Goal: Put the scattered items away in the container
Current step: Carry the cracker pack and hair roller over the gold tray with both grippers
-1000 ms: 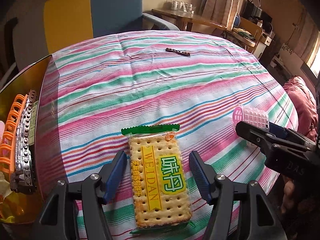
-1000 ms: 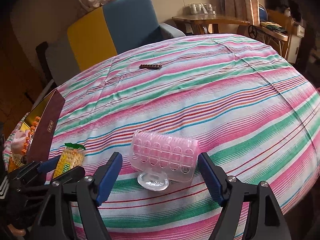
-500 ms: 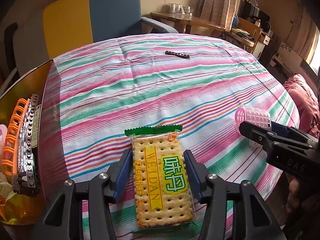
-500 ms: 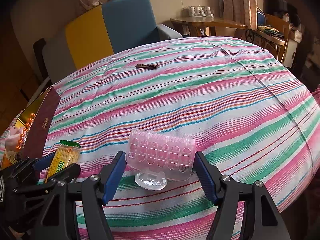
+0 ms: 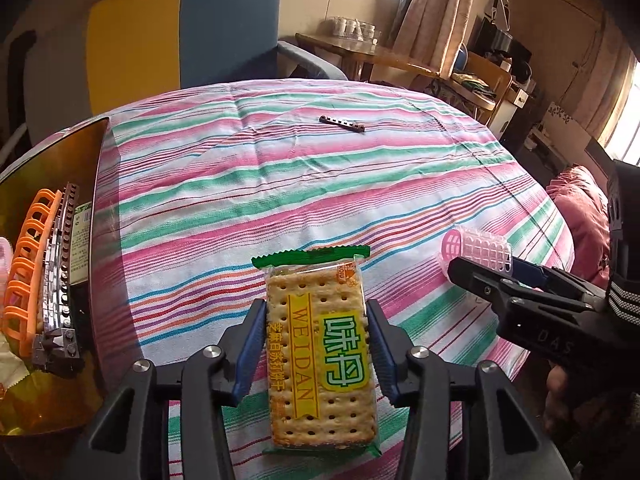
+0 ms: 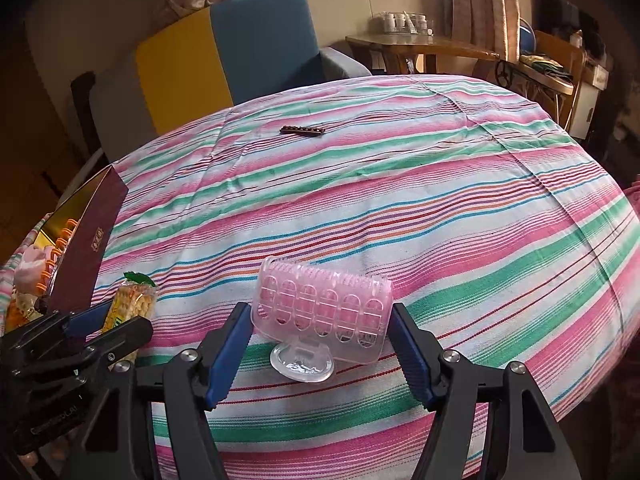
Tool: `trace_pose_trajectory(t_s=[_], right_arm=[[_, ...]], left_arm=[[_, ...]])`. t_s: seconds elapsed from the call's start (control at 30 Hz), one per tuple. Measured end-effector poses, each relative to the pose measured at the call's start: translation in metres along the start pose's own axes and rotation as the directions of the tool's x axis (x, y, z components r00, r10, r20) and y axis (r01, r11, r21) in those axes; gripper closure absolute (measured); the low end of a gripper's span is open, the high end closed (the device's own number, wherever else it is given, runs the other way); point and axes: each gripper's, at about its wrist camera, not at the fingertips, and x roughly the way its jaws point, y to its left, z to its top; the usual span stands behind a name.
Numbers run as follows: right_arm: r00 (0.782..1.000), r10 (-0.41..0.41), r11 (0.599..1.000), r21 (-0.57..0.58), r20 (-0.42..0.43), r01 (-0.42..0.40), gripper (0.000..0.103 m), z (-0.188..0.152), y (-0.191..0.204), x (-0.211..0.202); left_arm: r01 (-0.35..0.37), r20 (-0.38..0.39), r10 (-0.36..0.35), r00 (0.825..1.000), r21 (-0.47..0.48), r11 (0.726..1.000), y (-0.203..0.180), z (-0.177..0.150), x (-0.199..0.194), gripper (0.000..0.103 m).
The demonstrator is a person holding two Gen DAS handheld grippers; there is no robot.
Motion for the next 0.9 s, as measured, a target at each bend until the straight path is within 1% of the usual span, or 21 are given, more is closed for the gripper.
trace_pose_trajectory(t_s=[0.13, 0.23, 0.33, 0.4, 0.47, 0.53, 0.6, 0.7, 0.9], right_arm=[[0.999, 0.035, 0.999, -0.010, 0.014, -0.035, 0.034, 0.004, 0.009, -0.007], [0.997, 0.070, 0.997, -0.035, 0.023, -0.069, 0.034, 0.008, 0.024, -0.010], [0.994, 0.108, 0.991, -0.077, 0.028, -0.105, 0.034, 0.013, 0.045, -0.012], [0.990, 0.140, 0.985, -0.105, 0.030, -0.136, 0.034, 0.017, 0.061, -0.013], [0.985, 0.168, 0.977, -0.141, 0.032, -0.162, 0.034, 0.022, 0.079, -0.013], [0.982, 0.188, 0.969, -0.171, 0.033, -0.180, 0.034, 0.026, 0.096, -0.013], [0.979, 0.203, 0.962, -0.195, 0.033, -0.193, 0.034, 0.030, 0.111, -0.011], [0.975, 0.219, 0.956, -0.206, 0.038, -0.207, 0.034, 0.036, 0.123, -0.013], [0.968, 0.248, 0.940, -0.251, 0.042, -0.230, 0.034, 0.043, 0.144, -0.019]], left_arm=[[-0.004, 0.053, 0.004, 0.999, 0.005, 1.000, 0.001, 0.003, -0.021, 0.054], [-0.016, 0.081, 0.017, 0.997, -0.017, 1.000, 0.010, 0.004, -0.035, 0.054], [-0.026, 0.115, 0.032, 0.993, -0.058, 0.998, 0.025, 0.006, -0.050, 0.054], [-0.046, 0.135, 0.056, 0.989, -0.079, 0.996, 0.036, 0.006, -0.059, 0.055], [-0.059, 0.143, 0.073, 0.987, -0.101, 0.993, 0.048, 0.006, -0.062, 0.055], [-0.054, 0.138, 0.072, 0.988, -0.130, 0.990, 0.059, 0.005, -0.062, 0.055], [-0.039, 0.153, 0.063, 0.986, -0.152, 0.988, 0.066, 0.004, -0.067, 0.055], [-0.022, 0.178, 0.054, 0.983, -0.177, 0.984, 0.076, 0.005, -0.077, 0.055], [-0.034, 0.218, 0.083, 0.972, -0.221, 0.975, 0.096, 0.005, -0.095, 0.056]])
